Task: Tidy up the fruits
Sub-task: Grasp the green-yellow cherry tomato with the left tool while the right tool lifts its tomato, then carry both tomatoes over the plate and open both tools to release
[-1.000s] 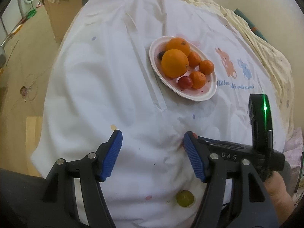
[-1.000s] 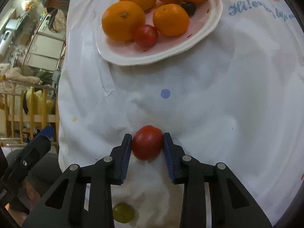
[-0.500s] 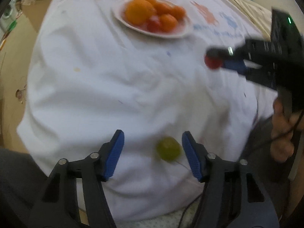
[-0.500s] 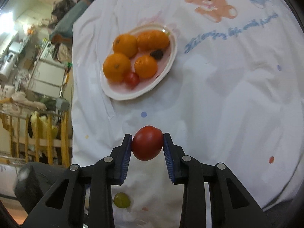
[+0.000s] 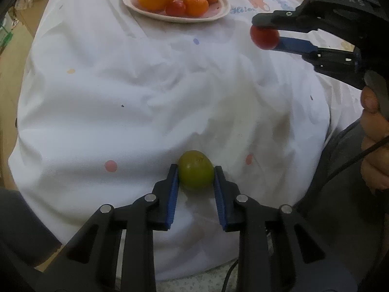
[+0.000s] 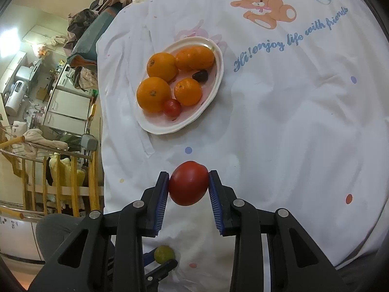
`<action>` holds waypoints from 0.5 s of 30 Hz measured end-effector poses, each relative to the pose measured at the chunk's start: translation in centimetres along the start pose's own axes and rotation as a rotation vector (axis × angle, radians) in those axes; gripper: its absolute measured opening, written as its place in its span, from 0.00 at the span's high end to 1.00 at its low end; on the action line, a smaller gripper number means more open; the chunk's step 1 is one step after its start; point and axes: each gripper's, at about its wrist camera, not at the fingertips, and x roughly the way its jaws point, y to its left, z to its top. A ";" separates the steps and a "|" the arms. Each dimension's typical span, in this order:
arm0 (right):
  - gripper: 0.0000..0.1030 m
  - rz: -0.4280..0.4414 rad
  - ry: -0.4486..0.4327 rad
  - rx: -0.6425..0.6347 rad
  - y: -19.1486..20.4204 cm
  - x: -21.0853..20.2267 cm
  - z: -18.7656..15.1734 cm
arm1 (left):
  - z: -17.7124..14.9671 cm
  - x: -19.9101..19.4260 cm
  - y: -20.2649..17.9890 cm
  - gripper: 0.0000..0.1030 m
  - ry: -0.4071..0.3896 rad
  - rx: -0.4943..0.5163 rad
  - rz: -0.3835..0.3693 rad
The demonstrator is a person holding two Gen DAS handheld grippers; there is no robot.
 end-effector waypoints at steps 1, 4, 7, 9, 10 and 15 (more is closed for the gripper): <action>0.66 0.003 -0.003 0.003 0.0 -0.1 0.0 | 0.0 -0.3 0.1 0.77 -0.005 0.001 -0.002; 0.66 0.011 -0.014 0.012 -0.1 -0.4 0.1 | 1.0 -1.9 0.5 0.77 -0.038 -0.012 -0.016; 0.66 0.013 -0.049 0.017 -0.1 -1.2 0.5 | 2.5 -4.1 1.5 0.77 -0.093 -0.019 -0.009; 0.66 0.024 -0.069 0.012 0.1 -1.9 1.1 | 4.1 -5.5 2.2 0.77 -0.133 -0.019 0.006; 0.66 0.029 -0.079 0.007 0.3 -2.2 1.5 | 4.8 -5.9 2.5 0.77 -0.147 -0.018 0.012; 0.66 0.034 -0.125 -0.040 1.6 -2.9 4.1 | 9.4 -7.4 3.9 0.77 -0.208 -0.021 0.041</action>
